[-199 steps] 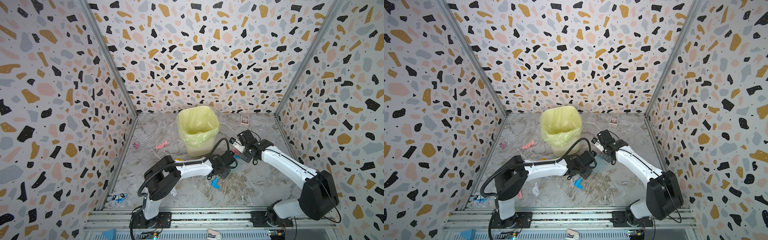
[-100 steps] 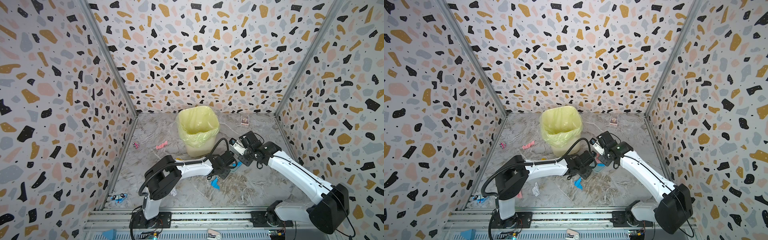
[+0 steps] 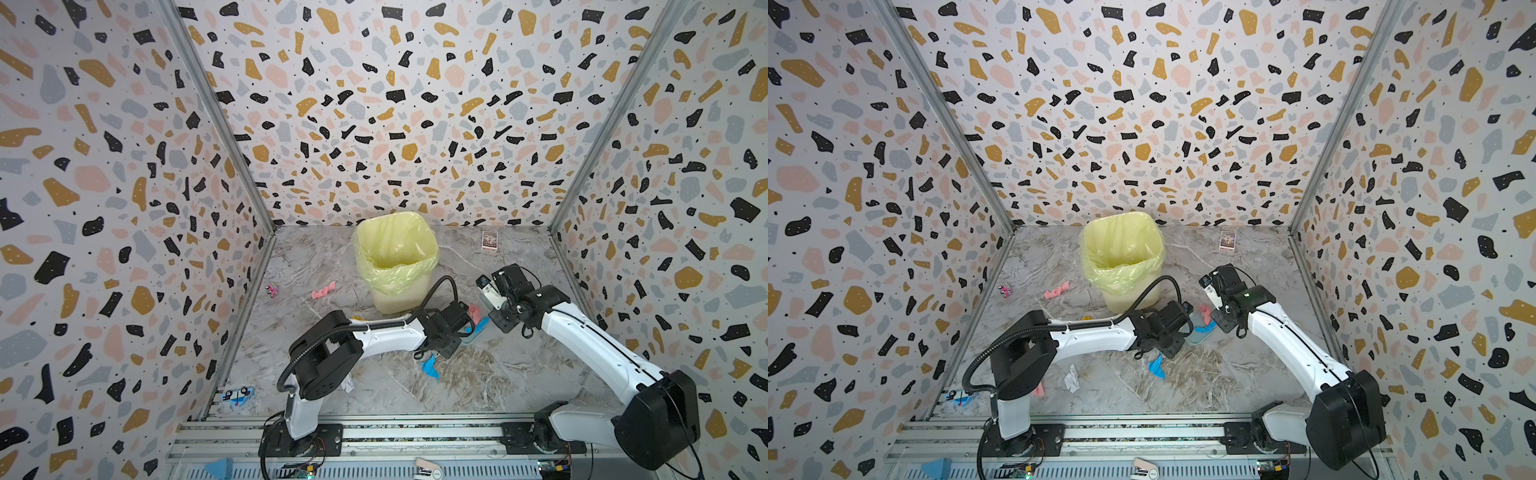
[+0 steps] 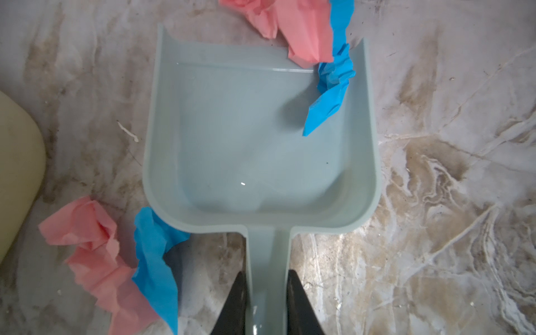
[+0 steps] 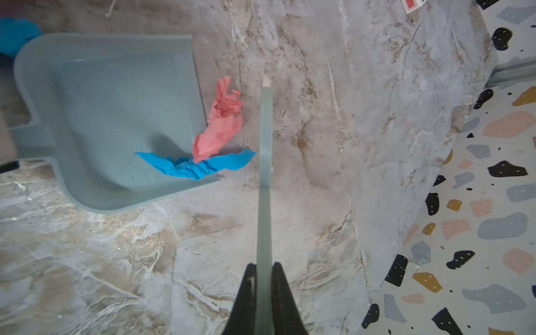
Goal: Sweep away the paper scraps from the table
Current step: 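Sweep the pink and blue scraps into the dustpan with the right-held brush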
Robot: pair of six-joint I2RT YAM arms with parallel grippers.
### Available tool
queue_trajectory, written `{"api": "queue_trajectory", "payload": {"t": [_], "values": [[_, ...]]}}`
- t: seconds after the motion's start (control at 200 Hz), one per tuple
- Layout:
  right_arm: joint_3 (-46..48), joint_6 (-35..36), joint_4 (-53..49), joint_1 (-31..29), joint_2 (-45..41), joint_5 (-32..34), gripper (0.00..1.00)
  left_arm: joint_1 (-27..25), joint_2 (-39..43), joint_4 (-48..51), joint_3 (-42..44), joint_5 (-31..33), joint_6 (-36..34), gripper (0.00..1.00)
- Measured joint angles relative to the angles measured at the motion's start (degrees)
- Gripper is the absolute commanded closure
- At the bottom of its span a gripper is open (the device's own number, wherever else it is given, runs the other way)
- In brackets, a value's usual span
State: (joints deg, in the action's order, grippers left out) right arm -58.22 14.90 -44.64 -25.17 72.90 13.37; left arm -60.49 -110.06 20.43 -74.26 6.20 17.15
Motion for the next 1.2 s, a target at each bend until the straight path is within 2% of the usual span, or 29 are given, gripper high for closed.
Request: {"api": "queue_trajectory", "payload": {"t": [0.215, 0.486, 0.756, 0.931, 1.201], "values": [[-0.52, -2.34, -0.37, -0.81, 0.0, -5.33, 1.0, 0.0, 0.0, 0.0, 0.0, -0.17, 0.0, 1.0], [-5.86, -4.13, -2.23, -4.26, 0.44, -9.97, 1.0, 0.0, 0.0, -0.02, 0.0, -0.2, 0.02, 1.0], [-6.67, -3.45, -3.23, -3.23, -1.01, -6.05, 1.0, 0.0, 0.0, -0.24, 0.0, -0.22, 0.02, 1.0], [-5.33, -1.51, 0.37, -2.27, -0.98, -2.56, 1.0, 0.0, -0.02, -0.52, 0.0, -0.74, 0.02, 1.0], [-5.31, -0.9, 3.3, -3.54, 6.56, -5.09, 1.0, 0.0, -0.33, -0.66, -0.79, -1.05, 0.02, 1.0]]}}
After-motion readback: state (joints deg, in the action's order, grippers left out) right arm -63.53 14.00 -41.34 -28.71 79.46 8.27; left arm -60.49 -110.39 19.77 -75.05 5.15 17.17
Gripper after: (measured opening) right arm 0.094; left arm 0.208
